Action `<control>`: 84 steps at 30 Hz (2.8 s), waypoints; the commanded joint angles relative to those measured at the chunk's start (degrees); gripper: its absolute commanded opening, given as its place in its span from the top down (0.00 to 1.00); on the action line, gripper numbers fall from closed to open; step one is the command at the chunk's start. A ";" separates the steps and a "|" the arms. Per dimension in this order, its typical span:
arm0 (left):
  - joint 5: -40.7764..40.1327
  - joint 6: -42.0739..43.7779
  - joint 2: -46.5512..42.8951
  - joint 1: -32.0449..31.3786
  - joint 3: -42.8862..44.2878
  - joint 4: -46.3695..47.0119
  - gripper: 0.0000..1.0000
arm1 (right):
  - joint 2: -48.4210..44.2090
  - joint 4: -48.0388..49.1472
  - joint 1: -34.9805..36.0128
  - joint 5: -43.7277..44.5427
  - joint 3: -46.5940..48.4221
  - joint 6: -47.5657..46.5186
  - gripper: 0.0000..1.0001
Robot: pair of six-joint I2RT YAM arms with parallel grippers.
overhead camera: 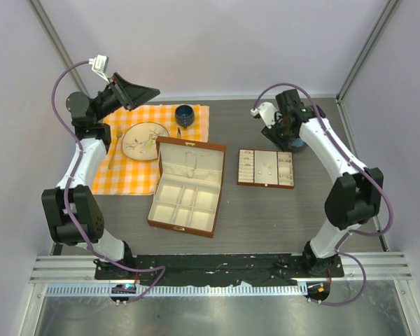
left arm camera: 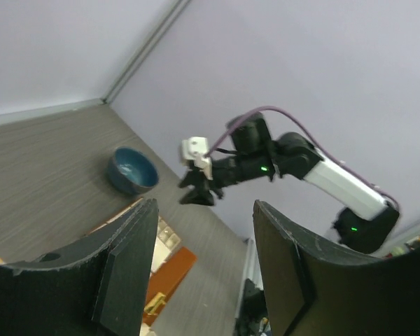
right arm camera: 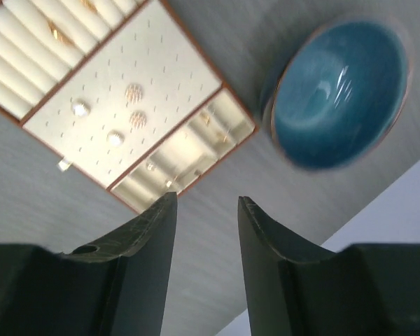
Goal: Organize the mixed jewelry
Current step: Pick up the compartment layer from the center of the board.
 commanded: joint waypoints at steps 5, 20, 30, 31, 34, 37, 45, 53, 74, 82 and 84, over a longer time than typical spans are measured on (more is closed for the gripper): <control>-6.25 31.49 -4.14 0.83 4.94 -36.91 0.39 | -12.36 8.11 -4.34 0.94 -17.67 15.70 0.49; -17.87 54.34 -8.45 2.06 2.32 -60.51 0.38 | -10.08 22.35 -10.41 0.50 -27.01 27.57 0.53; -25.25 70.43 -12.94 2.76 -3.93 -70.97 0.38 | -3.14 26.75 -12.78 0.06 -26.75 28.64 0.54; -25.52 71.15 -13.11 3.20 -4.37 -71.94 0.37 | -2.44 26.84 -13.13 -0.02 -26.66 28.63 0.54; -26.57 73.78 -13.99 3.99 -6.13 -73.69 0.37 | -1.82 27.72 -13.31 -0.20 -26.84 28.81 0.54; -28.24 76.94 -14.61 4.70 -7.71 -75.81 0.37 | -0.50 28.33 -13.49 -0.03 -27.10 28.81 0.54; -32.02 82.66 -16.54 6.01 -14.39 -78.80 0.37 | 3.28 29.48 -13.57 -0.73 -27.10 29.60 0.61; -32.46 86.45 -18.12 6.28 -20.28 -81.08 0.37 | 5.83 30.27 -13.57 -0.64 -27.28 29.87 0.81; -35.81 86.62 -19.28 4.88 -28.90 -81.16 0.39 | -2.60 20.26 -14.01 -9.07 -21.39 31.98 0.99; -41.51 93.39 -15.93 1.63 -27.14 -83.19 0.41 | -3.92 14.01 -14.10 -12.94 -14.89 31.10 0.99; -43.88 94.52 -16.02 -0.92 -27.84 -83.46 0.41 | -4.27 13.48 -14.10 -13.29 -13.92 30.75 0.99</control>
